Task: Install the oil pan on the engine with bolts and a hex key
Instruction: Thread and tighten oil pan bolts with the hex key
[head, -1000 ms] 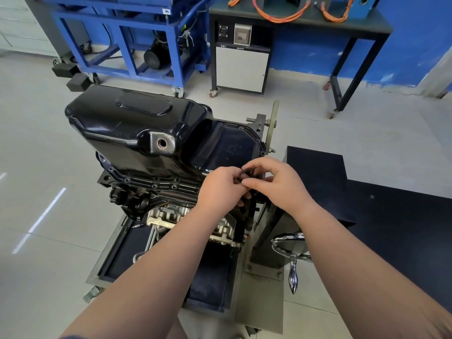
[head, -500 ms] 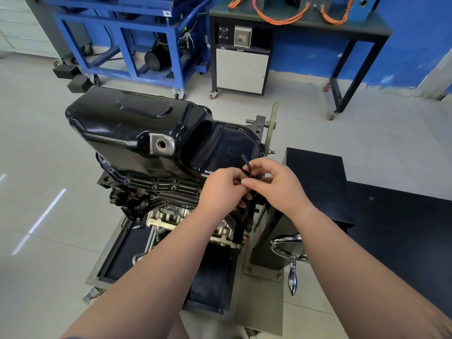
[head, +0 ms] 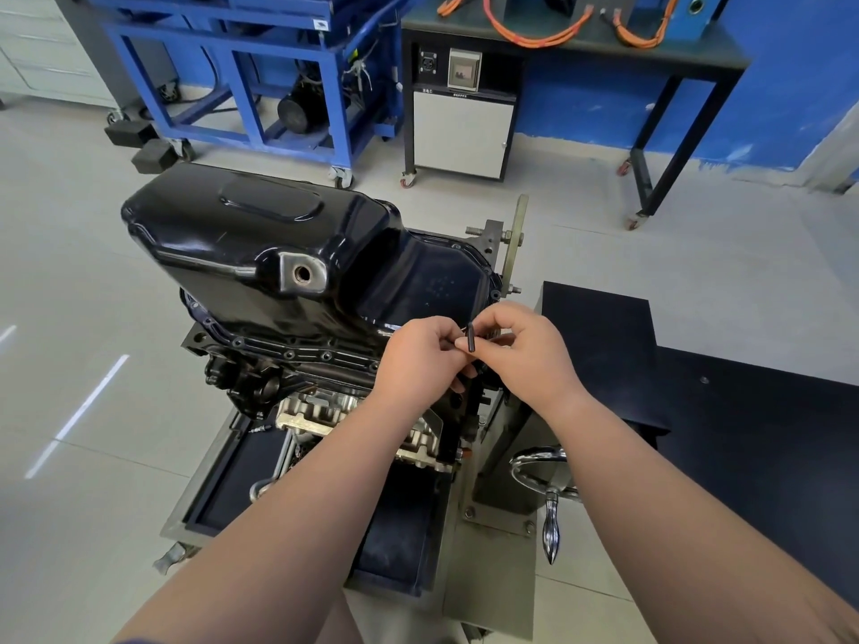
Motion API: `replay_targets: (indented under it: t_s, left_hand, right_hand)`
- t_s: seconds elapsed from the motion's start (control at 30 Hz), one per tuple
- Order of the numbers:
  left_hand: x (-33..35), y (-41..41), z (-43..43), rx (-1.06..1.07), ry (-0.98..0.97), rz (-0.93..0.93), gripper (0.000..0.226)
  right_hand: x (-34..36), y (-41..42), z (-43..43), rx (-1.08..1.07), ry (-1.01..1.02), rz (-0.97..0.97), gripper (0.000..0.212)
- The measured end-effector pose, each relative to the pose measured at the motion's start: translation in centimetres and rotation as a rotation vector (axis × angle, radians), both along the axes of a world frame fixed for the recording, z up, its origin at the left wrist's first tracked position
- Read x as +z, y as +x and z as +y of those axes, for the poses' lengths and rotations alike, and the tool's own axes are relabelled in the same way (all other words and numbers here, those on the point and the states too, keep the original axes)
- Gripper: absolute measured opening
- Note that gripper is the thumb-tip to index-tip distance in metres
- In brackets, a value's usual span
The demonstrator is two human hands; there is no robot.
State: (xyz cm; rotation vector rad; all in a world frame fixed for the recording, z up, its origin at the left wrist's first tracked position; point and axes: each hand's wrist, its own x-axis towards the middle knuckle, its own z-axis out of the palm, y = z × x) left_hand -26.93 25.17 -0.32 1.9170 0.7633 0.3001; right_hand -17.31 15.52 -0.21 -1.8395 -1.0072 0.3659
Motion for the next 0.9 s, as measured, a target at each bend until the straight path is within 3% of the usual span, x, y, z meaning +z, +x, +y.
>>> replay_targets:
  t_s: [0.27,0.47,0.57,0.73,0.9]
  left_hand:
    - [-0.1,0.0,0.1,-0.012,0.01,-0.023,0.029]
    - [-0.1,-0.2,0.3,-0.024,-0.035,-0.014,0.01]
    - [0.0,-0.3,0.4,-0.041,-0.042,0.0,0.008]
    - [0.1,-0.3,0.4,-0.064,-0.04,0.012,0.012]
    - [0.1,-0.2,0.5,-0.052,0.017,0.026,0.018]
  right_hand:
    - [0.0,-0.3,-0.1,0.052,0.007,-0.092,0.022]
    - [4.1,2.1,-0.7,0.404,-0.288,-0.348,0.044]
    - [5.9,3.2,-0.5,0.542,-0.401,-0.386,0.042]
    - [6.0,3.2,0.4,0.548,-0.336,-0.31,0.016]
    - [3.6,1.7,0.6,0.401,-0.191,-0.294,0.023]
